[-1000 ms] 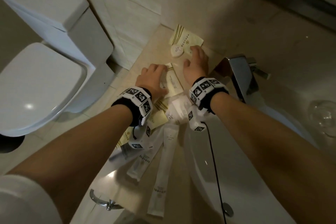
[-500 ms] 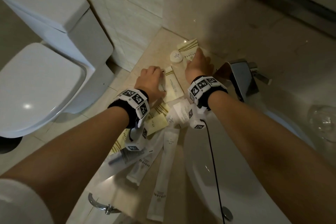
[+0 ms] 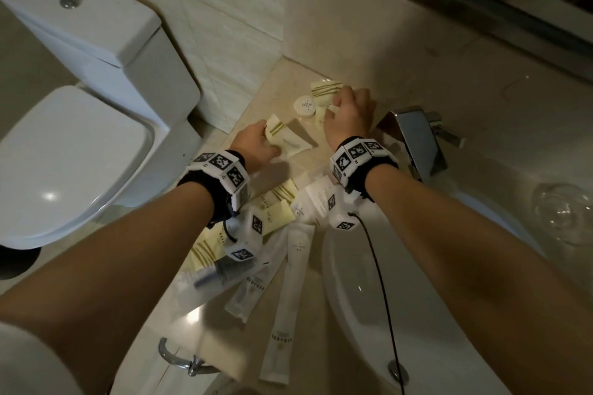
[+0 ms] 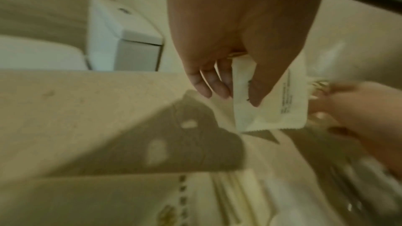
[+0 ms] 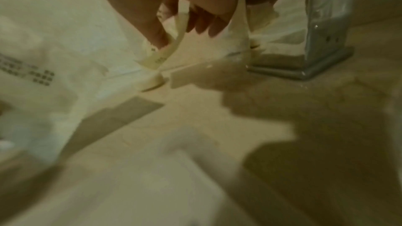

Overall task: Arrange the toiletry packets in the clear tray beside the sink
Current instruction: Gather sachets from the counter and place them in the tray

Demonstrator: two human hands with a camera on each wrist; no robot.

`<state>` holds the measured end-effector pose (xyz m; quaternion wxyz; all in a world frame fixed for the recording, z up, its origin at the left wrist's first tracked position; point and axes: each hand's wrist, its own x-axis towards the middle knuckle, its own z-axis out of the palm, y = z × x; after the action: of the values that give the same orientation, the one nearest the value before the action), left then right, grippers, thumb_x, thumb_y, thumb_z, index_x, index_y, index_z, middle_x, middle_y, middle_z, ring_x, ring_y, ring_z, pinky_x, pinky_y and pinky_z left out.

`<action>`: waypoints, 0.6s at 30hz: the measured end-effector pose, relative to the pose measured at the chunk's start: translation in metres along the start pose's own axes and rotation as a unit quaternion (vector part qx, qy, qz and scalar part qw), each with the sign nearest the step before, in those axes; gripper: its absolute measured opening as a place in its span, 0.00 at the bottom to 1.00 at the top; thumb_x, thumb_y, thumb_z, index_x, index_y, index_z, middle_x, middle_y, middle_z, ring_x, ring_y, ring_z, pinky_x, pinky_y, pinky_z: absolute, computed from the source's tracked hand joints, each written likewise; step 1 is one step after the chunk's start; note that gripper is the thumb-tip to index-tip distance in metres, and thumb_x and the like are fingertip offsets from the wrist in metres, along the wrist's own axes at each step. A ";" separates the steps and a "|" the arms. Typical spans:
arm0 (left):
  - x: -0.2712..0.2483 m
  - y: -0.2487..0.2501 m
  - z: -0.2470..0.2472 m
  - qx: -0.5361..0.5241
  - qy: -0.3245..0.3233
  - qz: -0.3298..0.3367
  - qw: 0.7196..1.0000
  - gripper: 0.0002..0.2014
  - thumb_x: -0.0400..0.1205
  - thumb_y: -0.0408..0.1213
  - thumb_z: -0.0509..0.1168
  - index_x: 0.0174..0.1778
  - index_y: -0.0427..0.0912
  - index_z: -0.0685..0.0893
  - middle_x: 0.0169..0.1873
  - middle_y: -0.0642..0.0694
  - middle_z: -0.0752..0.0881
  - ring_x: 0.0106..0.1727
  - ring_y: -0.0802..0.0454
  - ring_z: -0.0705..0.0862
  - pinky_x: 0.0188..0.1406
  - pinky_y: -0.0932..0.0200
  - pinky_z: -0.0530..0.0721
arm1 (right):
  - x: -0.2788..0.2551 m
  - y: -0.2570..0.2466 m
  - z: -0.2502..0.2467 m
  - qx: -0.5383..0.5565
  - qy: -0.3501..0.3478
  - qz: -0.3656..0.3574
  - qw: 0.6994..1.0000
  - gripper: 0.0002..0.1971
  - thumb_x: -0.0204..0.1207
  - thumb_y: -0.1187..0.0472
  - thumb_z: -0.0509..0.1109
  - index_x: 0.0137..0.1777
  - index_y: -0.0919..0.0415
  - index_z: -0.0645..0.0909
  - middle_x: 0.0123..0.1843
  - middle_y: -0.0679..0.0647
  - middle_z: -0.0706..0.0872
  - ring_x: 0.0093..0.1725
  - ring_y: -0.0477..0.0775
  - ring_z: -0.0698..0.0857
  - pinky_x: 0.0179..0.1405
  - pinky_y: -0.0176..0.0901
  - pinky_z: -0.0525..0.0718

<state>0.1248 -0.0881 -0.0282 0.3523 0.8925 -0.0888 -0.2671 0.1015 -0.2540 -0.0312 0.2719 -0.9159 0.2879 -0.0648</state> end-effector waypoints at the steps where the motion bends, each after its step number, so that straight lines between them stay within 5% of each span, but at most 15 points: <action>1: -0.002 0.002 -0.004 -0.034 0.014 0.005 0.999 0.21 0.75 0.30 0.69 0.65 0.38 0.78 0.62 0.39 0.84 0.64 0.42 0.81 0.61 0.55 0.77 | -0.003 -0.006 -0.006 0.037 0.009 0.000 0.999 0.10 0.76 0.67 0.65 0.57 0.65 0.75 0.61 0.59 0.76 0.61 0.60 0.76 0.58 0.44 0.77; 3: -0.007 0.010 -0.012 -0.084 0.040 0.028 0.995 0.19 0.75 0.28 0.68 0.63 0.37 0.78 0.60 0.39 0.85 0.60 0.43 0.83 0.62 0.51 0.81 | -0.009 -0.020 -0.022 0.086 0.004 0.016 0.996 0.11 0.80 0.67 0.62 0.61 0.65 0.72 0.46 0.48 0.77 0.47 0.54 0.77 0.36 0.32 0.72; 5: -0.013 0.023 -0.021 -0.108 0.045 0.057 0.991 0.16 0.76 0.28 0.68 0.59 0.38 0.79 0.53 0.40 0.86 0.47 0.46 0.85 0.47 0.54 0.86 | -0.017 -0.032 -0.039 0.140 0.000 0.019 0.990 0.13 0.81 0.66 0.61 0.64 0.62 0.69 0.38 0.42 0.74 0.41 0.53 0.78 0.23 0.29 0.68; 7: -0.018 0.039 -0.029 -0.123 0.043 0.083 0.988 0.11 0.76 0.27 0.67 0.52 0.40 0.79 0.44 0.42 0.85 0.32 0.53 0.82 0.29 0.66 0.83 | -0.025 -0.040 -0.052 0.209 0.003 0.014 0.978 0.17 0.80 0.67 0.62 0.68 0.60 0.67 0.50 0.51 0.84 0.47 0.58 0.85 0.33 0.31 0.80; 9: -0.024 0.057 -0.033 -0.130 0.046 0.101 0.985 0.07 0.77 0.25 0.67 0.45 0.41 0.79 0.39 0.42 0.83 0.26 0.56 0.82 0.24 0.68 0.83 | -0.033 -0.043 -0.069 0.251 0.014 0.014 0.968 0.22 0.80 0.69 0.64 0.72 0.59 0.65 0.63 0.62 0.83 0.56 0.61 0.86 0.43 0.42 0.87; 12: -0.033 0.084 -0.027 -0.140 0.058 0.122 0.981 0.09 0.75 0.22 0.68 0.47 0.37 0.82 0.43 0.36 0.85 0.33 0.47 0.87 0.32 0.62 0.89 | -0.042 -0.034 -0.107 0.291 0.055 0.027 0.955 0.26 0.79 0.70 0.65 0.75 0.60 0.63 0.68 0.64 0.79 0.61 0.60 0.84 0.53 0.50 0.88; 14: -0.040 0.105 -0.017 -0.133 0.081 0.136 0.978 0.09 0.72 0.23 0.70 0.48 0.32 0.84 0.43 0.34 0.86 0.42 0.40 0.87 0.40 0.54 0.89 | -0.046 -0.016 -0.134 0.293 0.092 0.037 0.951 0.26 0.79 0.70 0.65 0.76 0.59 0.63 0.68 0.61 0.79 0.62 0.59 0.84 0.54 0.46 0.87; 18: -0.063 0.152 0.014 -0.109 0.085 0.170 0.976 0.11 0.72 0.34 0.75 0.47 0.36 0.83 0.31 0.50 0.81 0.38 0.49 0.79 0.28 0.65 0.73 | -0.060 0.037 -0.183 0.287 0.149 0.041 0.945 0.22 0.77 0.71 0.64 0.71 0.59 0.71 0.65 0.58 0.83 0.61 0.57 0.84 0.51 0.43 0.85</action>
<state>0.0681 -0.1866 0.0923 0.4940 0.8400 -0.1793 -0.1351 -0.0169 -0.3298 0.1053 0.4799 -0.7660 0.3320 -0.2695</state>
